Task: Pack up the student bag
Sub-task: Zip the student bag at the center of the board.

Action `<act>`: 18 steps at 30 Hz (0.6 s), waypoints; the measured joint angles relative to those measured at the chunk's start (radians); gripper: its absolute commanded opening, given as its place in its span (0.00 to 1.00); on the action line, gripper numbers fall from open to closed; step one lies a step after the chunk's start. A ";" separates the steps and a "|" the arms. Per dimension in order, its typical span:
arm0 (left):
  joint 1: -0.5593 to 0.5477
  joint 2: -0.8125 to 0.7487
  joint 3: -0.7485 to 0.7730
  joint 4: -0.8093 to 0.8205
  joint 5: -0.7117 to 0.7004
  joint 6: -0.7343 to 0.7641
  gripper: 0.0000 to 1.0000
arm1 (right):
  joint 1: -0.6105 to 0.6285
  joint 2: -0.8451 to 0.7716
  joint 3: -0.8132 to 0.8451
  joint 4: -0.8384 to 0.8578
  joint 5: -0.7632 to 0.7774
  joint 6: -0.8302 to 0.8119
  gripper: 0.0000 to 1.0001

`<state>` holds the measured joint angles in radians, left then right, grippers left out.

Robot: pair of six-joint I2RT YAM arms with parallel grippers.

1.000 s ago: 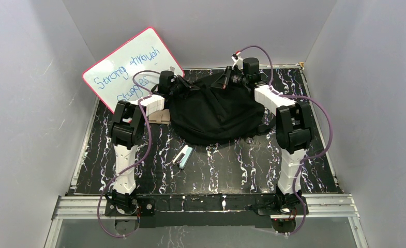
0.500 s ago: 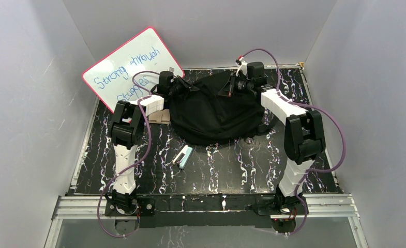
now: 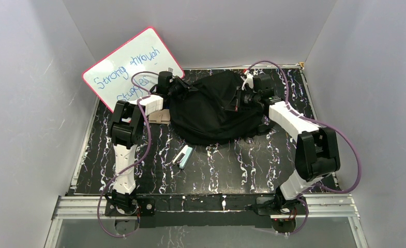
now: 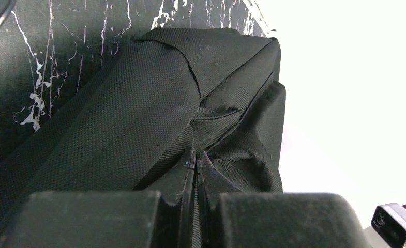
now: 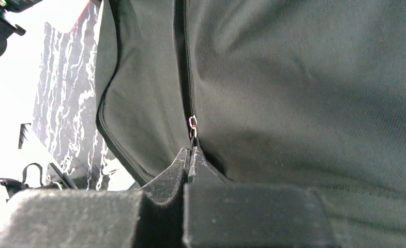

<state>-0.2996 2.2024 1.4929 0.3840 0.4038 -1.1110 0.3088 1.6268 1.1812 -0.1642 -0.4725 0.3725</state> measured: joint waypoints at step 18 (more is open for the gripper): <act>0.003 0.003 0.000 -0.012 0.000 0.010 0.00 | 0.000 -0.109 -0.103 -0.155 0.122 -0.082 0.00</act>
<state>-0.2962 2.2055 1.4933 0.3717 0.4038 -1.1007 0.3084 1.5173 1.0782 -0.3191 -0.3508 0.2909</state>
